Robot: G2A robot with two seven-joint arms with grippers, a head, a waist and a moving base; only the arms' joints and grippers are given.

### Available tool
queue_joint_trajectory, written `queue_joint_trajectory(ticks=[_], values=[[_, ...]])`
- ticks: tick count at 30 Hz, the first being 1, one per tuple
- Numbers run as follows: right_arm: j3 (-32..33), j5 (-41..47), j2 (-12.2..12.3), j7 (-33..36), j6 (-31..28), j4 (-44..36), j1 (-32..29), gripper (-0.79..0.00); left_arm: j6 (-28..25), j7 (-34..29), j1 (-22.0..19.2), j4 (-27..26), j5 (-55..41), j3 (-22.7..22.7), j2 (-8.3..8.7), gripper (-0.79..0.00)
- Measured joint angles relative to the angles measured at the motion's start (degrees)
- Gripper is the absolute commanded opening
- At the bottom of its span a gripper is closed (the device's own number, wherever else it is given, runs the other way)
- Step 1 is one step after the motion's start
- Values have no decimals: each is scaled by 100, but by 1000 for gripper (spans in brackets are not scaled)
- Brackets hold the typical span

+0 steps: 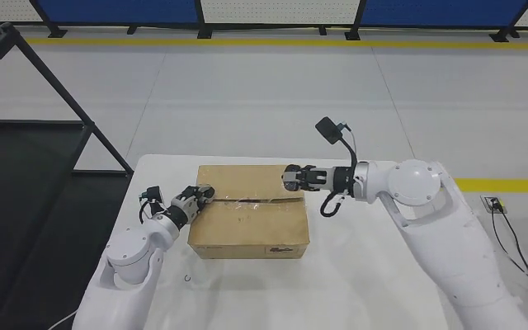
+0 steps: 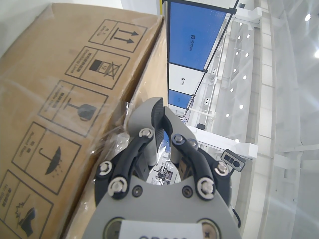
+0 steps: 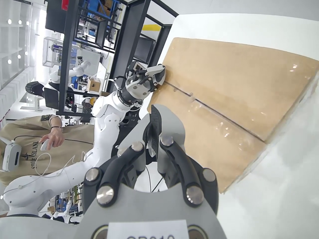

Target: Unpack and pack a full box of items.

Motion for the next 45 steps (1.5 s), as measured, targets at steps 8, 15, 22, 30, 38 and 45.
queue_joint_trajectory(ticks=[8,15,22,30,38,45], values=[[84,-243,79,301,11,164,-16,-785,7,28,3,-12,20,46,9,-785],[83,-431,110,234,169,391,-4,-785,5,42,11,-26,8,54,17,-785],[-27,-765,127,195,359,552,46,-785,8,43,8,-59,-13,41,28,-785],[-32,-957,158,172,479,690,63,-785,3,41,-11,-31,-36,50,38,-785],[-130,-1201,180,299,462,814,112,-785,-6,43,-37,-12,-44,53,49,-785],[-124,-1300,214,398,384,825,76,-785,6,27,-52,-4,-28,61,60,-785]])
